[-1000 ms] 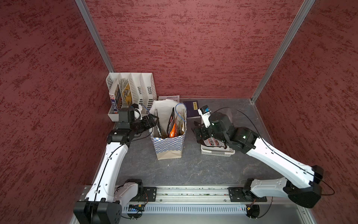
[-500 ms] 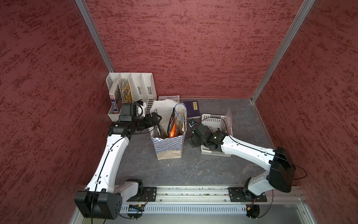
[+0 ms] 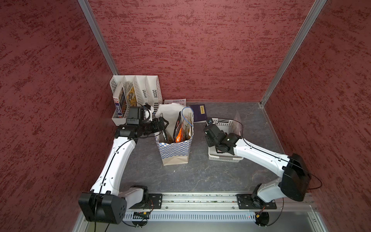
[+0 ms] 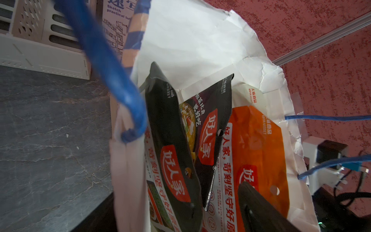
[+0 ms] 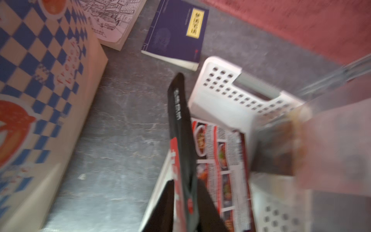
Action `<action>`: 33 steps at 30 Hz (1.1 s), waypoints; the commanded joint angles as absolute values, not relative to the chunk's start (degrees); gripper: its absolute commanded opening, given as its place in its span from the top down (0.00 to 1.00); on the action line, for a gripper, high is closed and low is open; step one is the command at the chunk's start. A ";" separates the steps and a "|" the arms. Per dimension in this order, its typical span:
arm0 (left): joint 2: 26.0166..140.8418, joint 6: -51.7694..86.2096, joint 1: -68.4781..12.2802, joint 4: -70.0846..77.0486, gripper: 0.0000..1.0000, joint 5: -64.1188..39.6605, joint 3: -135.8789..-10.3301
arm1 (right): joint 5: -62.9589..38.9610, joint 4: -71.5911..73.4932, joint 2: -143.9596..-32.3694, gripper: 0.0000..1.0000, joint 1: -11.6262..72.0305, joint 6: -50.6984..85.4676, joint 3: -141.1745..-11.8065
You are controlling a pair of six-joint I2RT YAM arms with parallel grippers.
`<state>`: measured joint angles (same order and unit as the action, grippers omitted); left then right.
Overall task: Place the condiment packets inside the bag
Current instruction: Pick up the condiment packet from the storage box.
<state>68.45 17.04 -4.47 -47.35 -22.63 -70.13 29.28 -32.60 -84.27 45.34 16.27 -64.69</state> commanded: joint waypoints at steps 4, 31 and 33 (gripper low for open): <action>69.74 15.12 -6.98 -49.73 0.14 -16.90 -71.16 | 37.00 -36.95 -79.37 1.00 43.66 18.54 -64.80; 68.02 17.02 -8.50 -48.25 0.88 -14.87 -68.79 | 5.93 -53.60 -101.56 1.00 47.00 -2.65 -154.66; 67.52 17.38 -8.39 -47.81 0.93 -15.59 -68.52 | 2.75 -51.12 -104.23 1.00 47.27 -1.77 -159.29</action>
